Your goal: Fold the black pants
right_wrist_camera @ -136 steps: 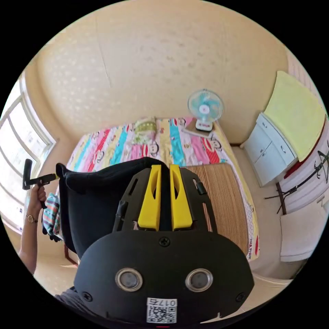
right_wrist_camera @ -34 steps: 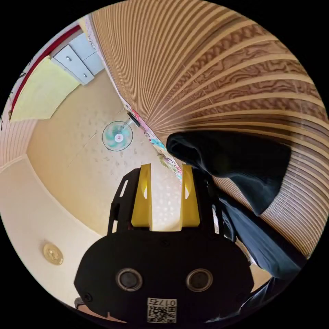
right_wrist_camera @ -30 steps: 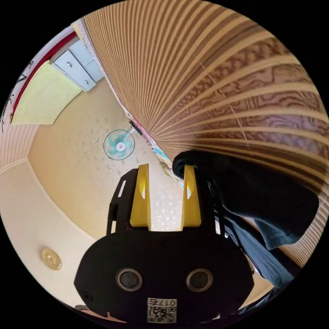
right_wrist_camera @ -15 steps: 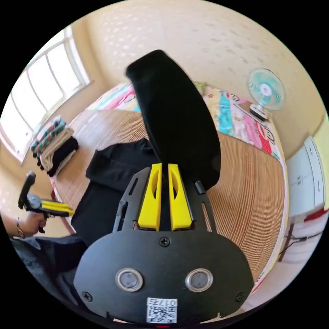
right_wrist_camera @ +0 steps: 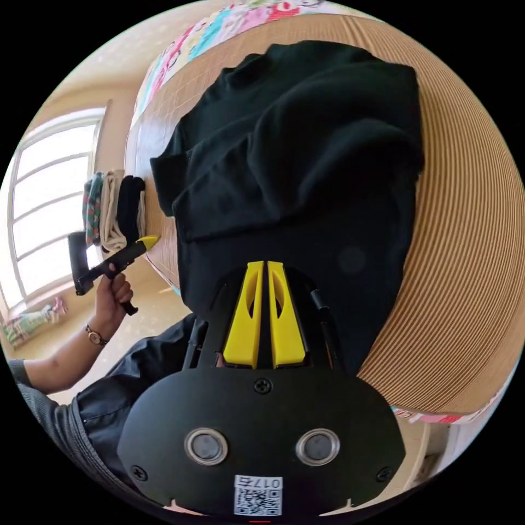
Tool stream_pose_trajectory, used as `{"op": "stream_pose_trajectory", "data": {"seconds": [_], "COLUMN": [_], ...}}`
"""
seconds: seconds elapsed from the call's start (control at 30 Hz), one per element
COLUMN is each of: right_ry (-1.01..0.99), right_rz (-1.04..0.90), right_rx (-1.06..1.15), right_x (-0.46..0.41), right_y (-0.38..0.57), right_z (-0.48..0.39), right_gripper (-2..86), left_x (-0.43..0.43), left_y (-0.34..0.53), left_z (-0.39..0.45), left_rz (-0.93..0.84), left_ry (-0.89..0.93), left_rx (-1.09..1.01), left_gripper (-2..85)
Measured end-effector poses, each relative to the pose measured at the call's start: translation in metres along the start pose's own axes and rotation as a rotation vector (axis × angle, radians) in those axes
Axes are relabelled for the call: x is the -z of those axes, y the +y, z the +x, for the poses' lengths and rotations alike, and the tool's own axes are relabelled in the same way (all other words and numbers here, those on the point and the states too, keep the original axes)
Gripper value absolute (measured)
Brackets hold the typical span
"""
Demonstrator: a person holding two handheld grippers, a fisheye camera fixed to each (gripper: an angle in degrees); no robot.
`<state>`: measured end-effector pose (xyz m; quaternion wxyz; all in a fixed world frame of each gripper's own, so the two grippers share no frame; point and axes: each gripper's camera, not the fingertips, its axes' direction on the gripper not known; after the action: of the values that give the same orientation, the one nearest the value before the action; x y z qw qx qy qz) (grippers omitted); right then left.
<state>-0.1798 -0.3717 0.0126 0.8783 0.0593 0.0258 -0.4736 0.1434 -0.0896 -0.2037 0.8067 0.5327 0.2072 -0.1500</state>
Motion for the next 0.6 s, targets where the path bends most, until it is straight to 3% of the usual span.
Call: {"op": "stream_pose_trajectory", "data": {"seconds": [0.17,0.3,0.43,0.6], "right_ry": [-0.151,-0.222,-0.276,-0.327], "right_rz": [0.054,0.076,0.119,0.182], "right_rx": [-0.243,-0.348,-0.438,-0.474], "right_x": [-0.004,-0.014,-0.025,-0.035], "right_y": [0.044,0.076,0.108,0.133], "right_z": [0.038,0.044,0.037,0.018], "right_gripper": [1.2,0.8,0.4,0.4], "left_x": [-0.060,-0.042,0.036,0.136], "left_y": [-0.054,-0.068,-0.059,-0.074], "left_z": [-0.024,-0.014,0.015,-0.004], "left_rz": [-0.206,-0.235,-0.047,0.212], "left_ry": [-0.058,-0.097,-0.019,-0.157], "left_rx": [0.131,0.093,-0.151,-0.263], "left_gripper": [10.3,5.6,3.3,3.9]}}
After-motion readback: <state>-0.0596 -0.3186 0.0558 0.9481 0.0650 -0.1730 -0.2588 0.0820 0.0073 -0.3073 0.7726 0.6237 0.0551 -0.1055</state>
